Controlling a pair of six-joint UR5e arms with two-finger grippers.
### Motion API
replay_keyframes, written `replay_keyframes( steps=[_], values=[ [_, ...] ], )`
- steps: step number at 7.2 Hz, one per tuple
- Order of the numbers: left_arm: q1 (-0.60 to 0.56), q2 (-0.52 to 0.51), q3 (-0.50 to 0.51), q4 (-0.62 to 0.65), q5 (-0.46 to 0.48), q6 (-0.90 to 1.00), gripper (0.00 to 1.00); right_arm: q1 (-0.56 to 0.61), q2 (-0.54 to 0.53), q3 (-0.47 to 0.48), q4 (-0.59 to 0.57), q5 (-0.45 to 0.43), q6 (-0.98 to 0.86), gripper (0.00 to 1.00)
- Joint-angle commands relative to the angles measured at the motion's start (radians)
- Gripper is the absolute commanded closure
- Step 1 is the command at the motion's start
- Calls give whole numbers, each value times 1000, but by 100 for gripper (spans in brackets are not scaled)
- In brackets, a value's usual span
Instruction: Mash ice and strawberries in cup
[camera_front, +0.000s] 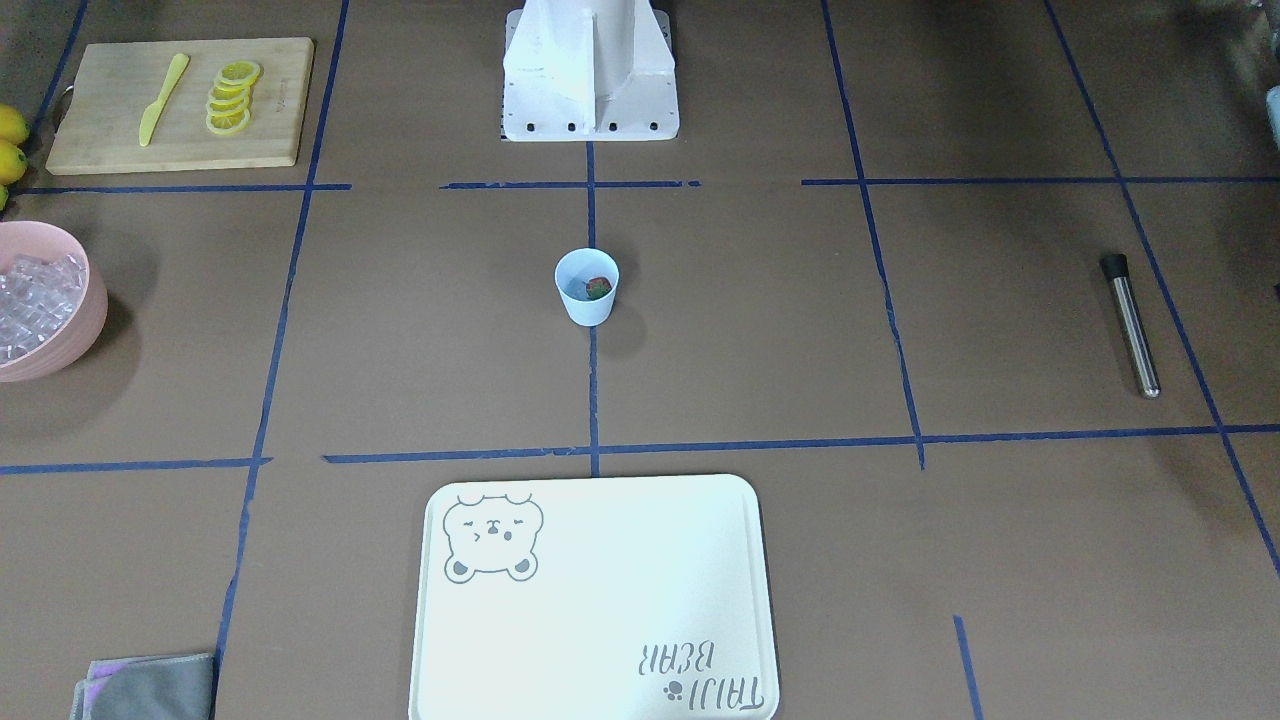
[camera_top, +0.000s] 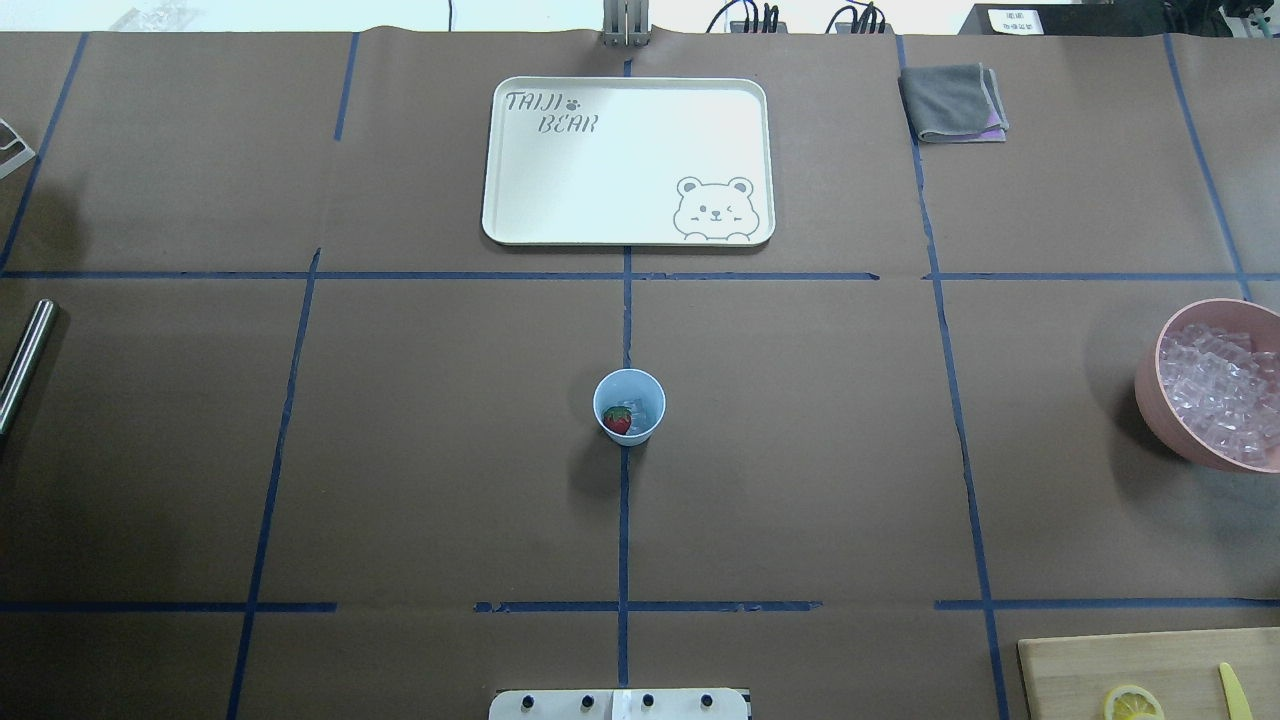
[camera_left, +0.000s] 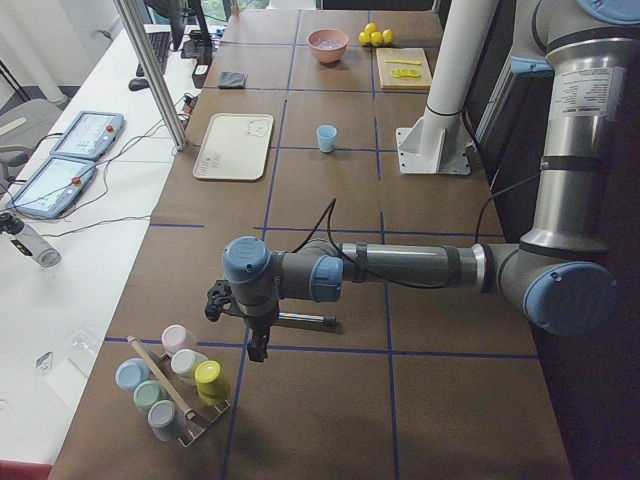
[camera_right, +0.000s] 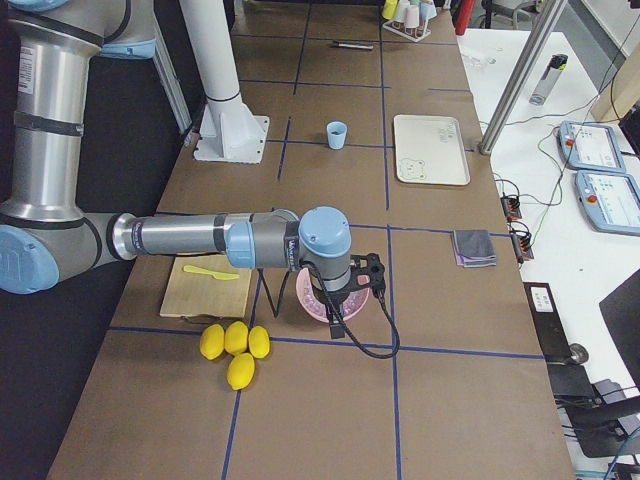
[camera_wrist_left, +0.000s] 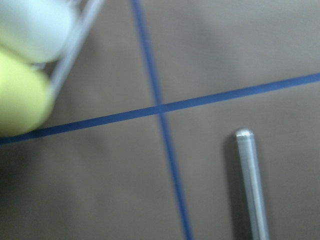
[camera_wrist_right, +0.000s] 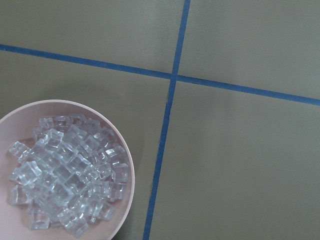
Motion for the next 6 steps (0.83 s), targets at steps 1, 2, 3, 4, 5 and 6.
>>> replay_keyframes(
  steps=[1, 2, 3, 4, 5, 6],
  values=[
    [-55, 12, -35, 96, -68, -3, 0, 0, 0, 1, 1, 1, 1, 0],
    [-55, 20, -68, 89, -69, 1, 0, 0, 0, 1, -1, 2, 2, 0],
    [-53, 20, -76, 85, -69, 4, 0, 0, 0, 1, -1, 2, 2, 0],
    [-53, 23, -79, 73, -71, 10, 0, 0, 0, 0, -1, 2, 1, 0],
    [-52, 23, -70, 62, -69, 6, 0, 0, 0, -2, -1, 2, 2, 0],
    [-52, 24, -82, 63, -66, 7, 0, 0, -2, -3, -1, 2, 2, 0]
  ],
)
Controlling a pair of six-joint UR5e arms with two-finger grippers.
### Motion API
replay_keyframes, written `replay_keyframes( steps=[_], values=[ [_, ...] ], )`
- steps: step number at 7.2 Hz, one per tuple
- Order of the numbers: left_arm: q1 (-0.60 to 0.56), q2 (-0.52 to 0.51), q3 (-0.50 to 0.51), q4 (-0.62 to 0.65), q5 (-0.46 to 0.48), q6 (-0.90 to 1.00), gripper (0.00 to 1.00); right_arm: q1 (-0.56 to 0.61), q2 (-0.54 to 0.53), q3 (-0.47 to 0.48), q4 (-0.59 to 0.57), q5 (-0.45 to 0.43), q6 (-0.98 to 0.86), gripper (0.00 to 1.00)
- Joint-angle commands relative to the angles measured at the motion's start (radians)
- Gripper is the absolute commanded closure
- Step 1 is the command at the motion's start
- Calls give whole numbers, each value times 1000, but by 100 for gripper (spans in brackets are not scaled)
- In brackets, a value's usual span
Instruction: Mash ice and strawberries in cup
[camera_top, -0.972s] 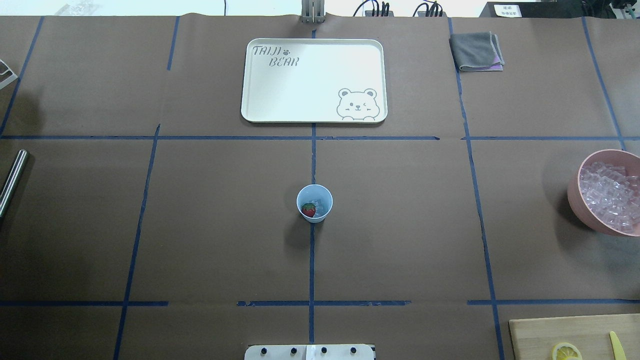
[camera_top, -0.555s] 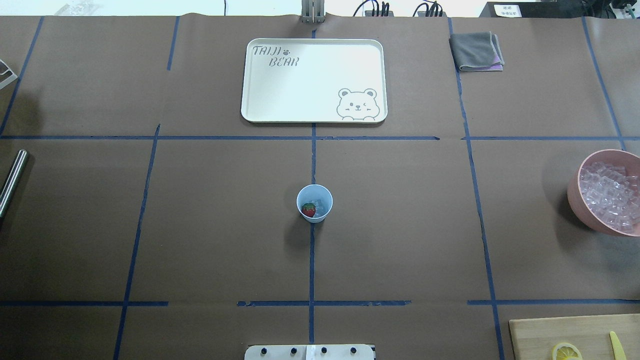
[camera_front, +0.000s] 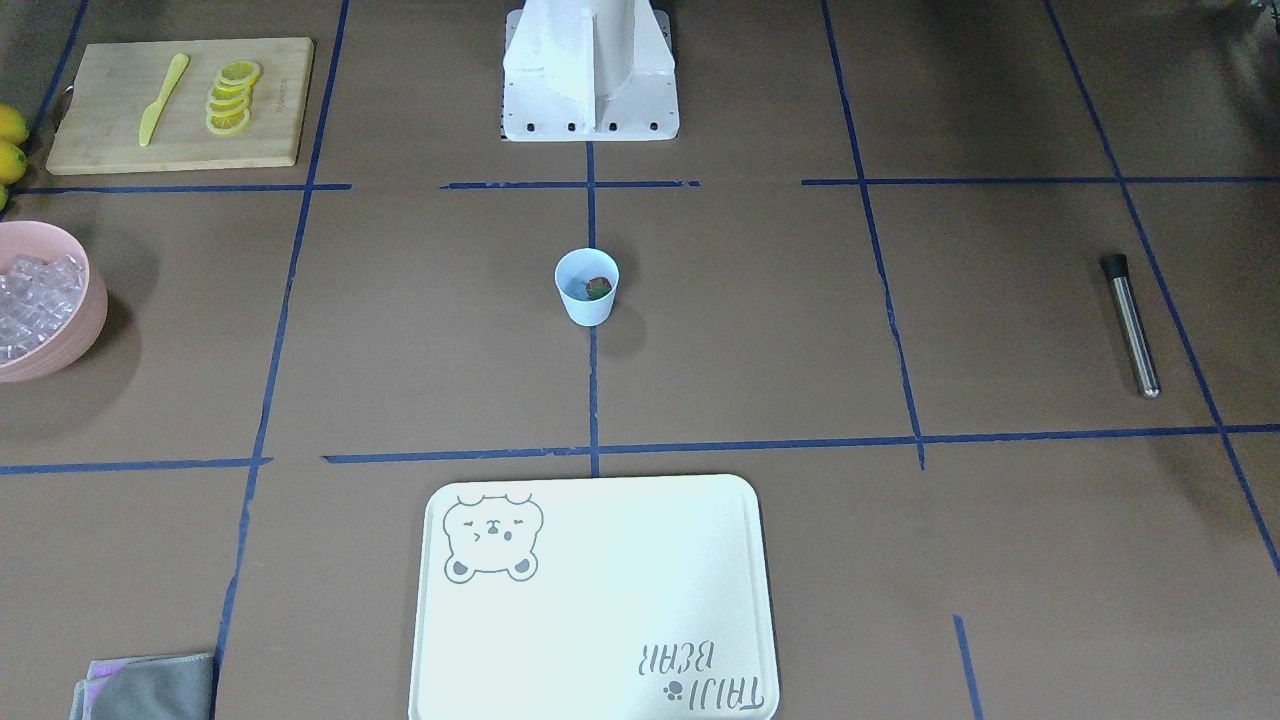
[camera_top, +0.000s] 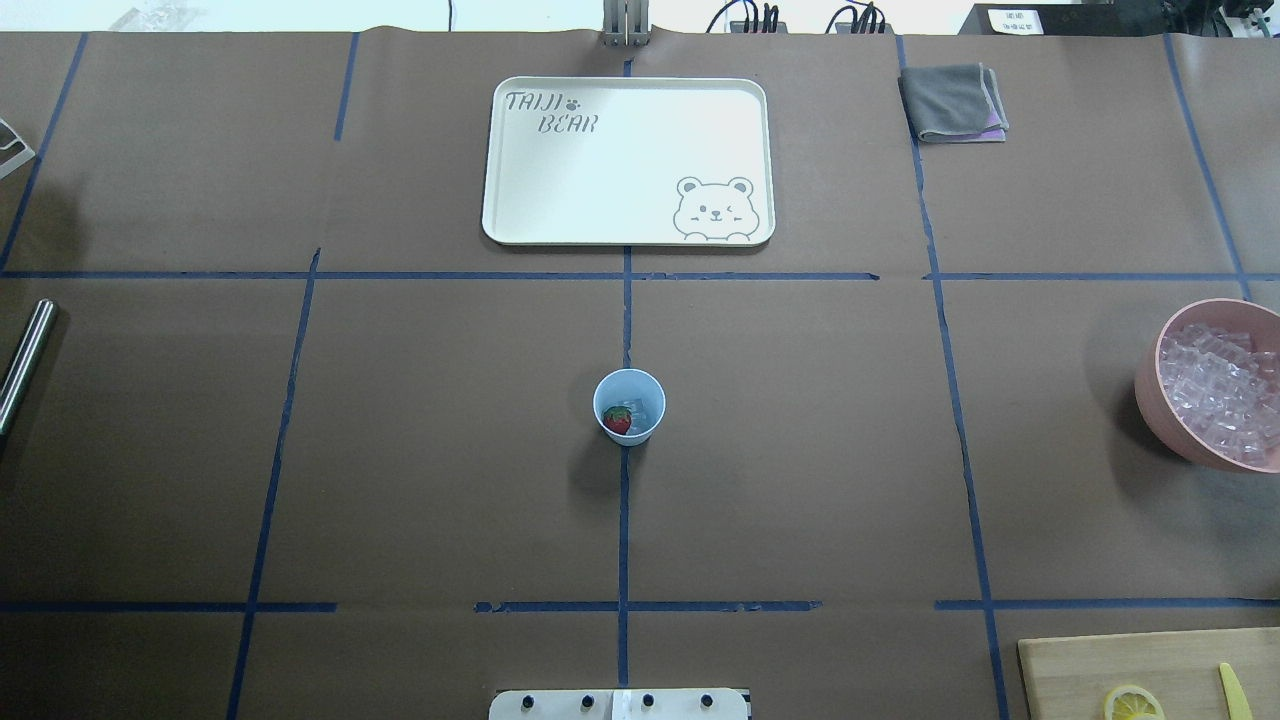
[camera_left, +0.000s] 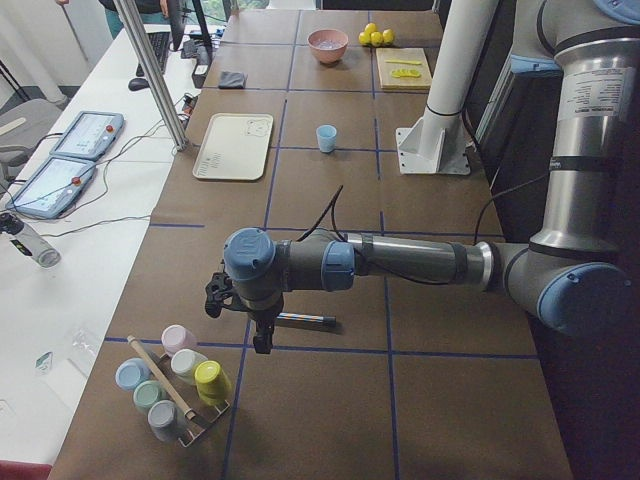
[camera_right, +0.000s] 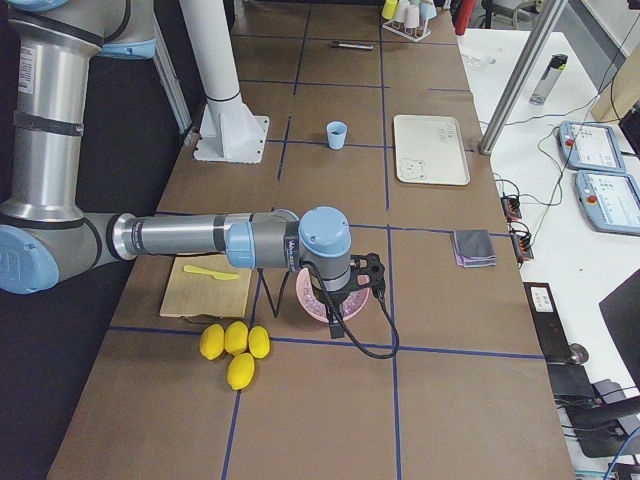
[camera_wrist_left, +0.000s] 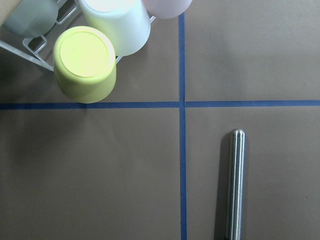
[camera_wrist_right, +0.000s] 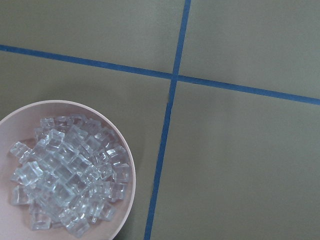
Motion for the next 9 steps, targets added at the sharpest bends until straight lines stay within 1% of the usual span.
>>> replay_keyframes(
  steps=[1, 3, 9],
  values=[
    [4, 2, 5, -1, 9, 1, 0, 0, -1, -2, 0, 0, 0, 0],
    [7, 25, -6, -2, 3, 2, 0, 0, -1, -3, 0, 0, 0, 0],
    [13, 25, -6, -16, 9, 2, 0, -2, -1, -6, -2, 2, 8, 0]
  ],
)
